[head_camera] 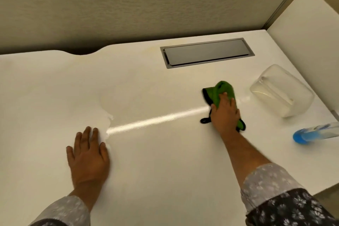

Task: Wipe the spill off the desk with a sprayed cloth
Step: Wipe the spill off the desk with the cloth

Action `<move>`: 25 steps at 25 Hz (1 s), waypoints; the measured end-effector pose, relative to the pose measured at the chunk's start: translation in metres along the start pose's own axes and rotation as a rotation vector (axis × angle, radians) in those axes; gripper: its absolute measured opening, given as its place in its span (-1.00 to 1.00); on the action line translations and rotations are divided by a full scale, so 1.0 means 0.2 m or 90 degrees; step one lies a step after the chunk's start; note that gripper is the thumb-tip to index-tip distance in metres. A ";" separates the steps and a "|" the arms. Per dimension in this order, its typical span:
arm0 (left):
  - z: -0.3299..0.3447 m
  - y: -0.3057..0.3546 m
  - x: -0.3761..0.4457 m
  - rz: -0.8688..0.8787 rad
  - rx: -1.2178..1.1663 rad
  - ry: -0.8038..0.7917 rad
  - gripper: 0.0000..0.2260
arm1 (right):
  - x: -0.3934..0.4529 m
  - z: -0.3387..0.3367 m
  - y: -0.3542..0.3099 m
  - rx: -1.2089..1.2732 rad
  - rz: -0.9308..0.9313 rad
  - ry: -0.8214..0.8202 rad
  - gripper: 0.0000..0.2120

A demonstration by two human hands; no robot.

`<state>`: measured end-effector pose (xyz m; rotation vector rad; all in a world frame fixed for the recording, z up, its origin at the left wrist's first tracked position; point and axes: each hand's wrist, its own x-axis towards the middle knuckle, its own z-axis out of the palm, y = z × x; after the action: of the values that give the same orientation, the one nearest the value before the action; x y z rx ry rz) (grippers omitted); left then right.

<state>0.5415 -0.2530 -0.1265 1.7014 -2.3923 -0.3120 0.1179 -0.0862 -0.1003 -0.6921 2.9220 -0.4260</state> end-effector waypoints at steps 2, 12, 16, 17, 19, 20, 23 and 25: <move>0.00 0.00 0.01 -0.005 0.004 -0.008 -0.42 | -0.10 0.07 -0.30 -0.015 -0.136 -0.033 -0.41; -0.01 -0.01 0.00 -0.006 -0.005 -0.026 -0.45 | -1.03 0.17 -0.56 -0.058 -0.674 -0.302 0.00; -0.04 0.01 0.00 -0.007 -0.022 -0.044 -0.44 | -1.22 0.03 -0.21 0.002 -0.707 -0.314 -0.42; -0.04 0.00 0.00 -0.004 -0.026 -0.049 -0.43 | -1.24 -0.02 -0.16 0.049 -0.648 -0.338 -0.49; -0.05 -0.01 0.00 0.014 -0.029 -0.055 -0.40 | -1.23 -0.16 -0.18 0.133 -0.462 -0.470 -0.56; -0.05 -0.01 0.00 0.020 -0.035 -0.062 -0.39 | -1.21 -0.23 -0.22 0.190 -0.369 -0.554 -0.63; -0.07 -0.03 -0.01 0.037 -0.055 -0.091 -0.39 | -1.18 -0.33 -0.34 0.425 -0.103 -0.643 -0.83; -0.07 -0.05 -0.02 0.048 -0.085 -0.105 -0.39 | -1.20 -0.33 -0.36 0.601 0.078 -0.635 -0.81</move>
<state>0.5556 -0.2534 -0.1153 1.5792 -2.4797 -0.6070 0.3508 -0.0234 -0.0065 -0.3779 1.5554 -0.9756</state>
